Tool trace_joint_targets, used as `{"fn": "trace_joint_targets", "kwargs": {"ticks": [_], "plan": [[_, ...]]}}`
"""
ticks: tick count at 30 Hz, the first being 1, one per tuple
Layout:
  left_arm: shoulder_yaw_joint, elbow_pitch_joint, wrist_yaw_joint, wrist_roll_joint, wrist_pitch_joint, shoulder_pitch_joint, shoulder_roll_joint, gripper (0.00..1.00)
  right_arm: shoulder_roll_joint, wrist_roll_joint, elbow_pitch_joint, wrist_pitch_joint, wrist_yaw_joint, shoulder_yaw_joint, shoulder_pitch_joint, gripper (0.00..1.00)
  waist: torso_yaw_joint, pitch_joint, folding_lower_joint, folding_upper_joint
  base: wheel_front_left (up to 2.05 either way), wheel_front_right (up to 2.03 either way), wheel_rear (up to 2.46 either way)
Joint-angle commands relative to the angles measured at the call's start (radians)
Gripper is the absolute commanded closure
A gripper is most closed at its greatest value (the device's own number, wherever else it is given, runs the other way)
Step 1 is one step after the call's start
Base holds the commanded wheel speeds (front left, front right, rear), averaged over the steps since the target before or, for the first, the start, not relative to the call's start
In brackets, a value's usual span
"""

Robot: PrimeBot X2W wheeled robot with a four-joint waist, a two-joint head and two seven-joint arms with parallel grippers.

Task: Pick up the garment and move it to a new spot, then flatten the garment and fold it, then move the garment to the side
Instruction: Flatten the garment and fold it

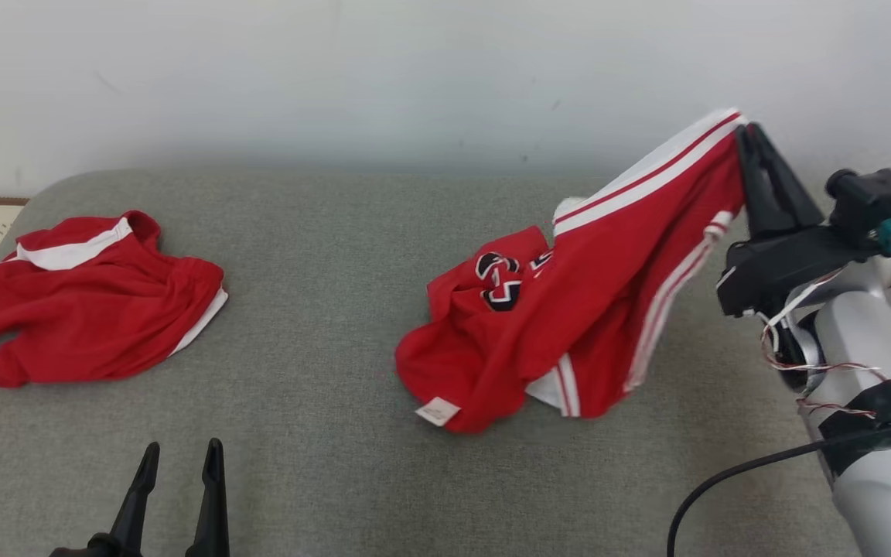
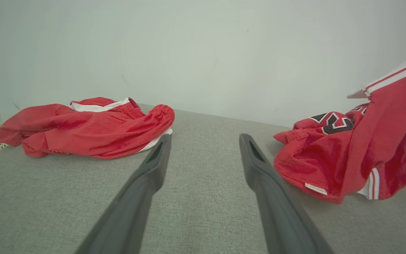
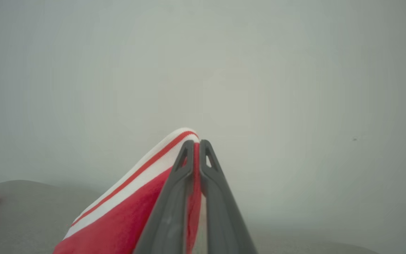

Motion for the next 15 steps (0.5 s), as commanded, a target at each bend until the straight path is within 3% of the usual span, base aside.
{"fn": "trace_joint_targets", "kwargs": {"ticks": [1, 9, 15], "plan": [[0.006, 0.001, -0.005, 0.012, -0.004, 0.010, -0.004, 0.00, -0.003, -0.010, -0.017, -0.002, 0.000, -0.002, 0.001, 1.00, -0.007, -0.001, 0.0000, -0.0001, 0.00, 0.00, 0.00], [0.025, 0.003, -0.019, 0.019, -0.005, 0.020, -0.019, 0.00, 0.000, -0.025, -0.127, -0.003, 0.000, 0.038, 0.127, 1.00, -0.028, 0.009, 0.0000, -0.0001, 0.00, 0.00, 0.00], [0.038, 0.004, -0.029, 0.028, -0.005, 0.021, -0.026, 0.00, -0.016, -0.032, -0.247, -0.002, 0.000, 0.054, 0.305, 1.00, -0.051, 0.022, 0.0000, -0.0001, 0.00, 0.00, 0.00]]}}
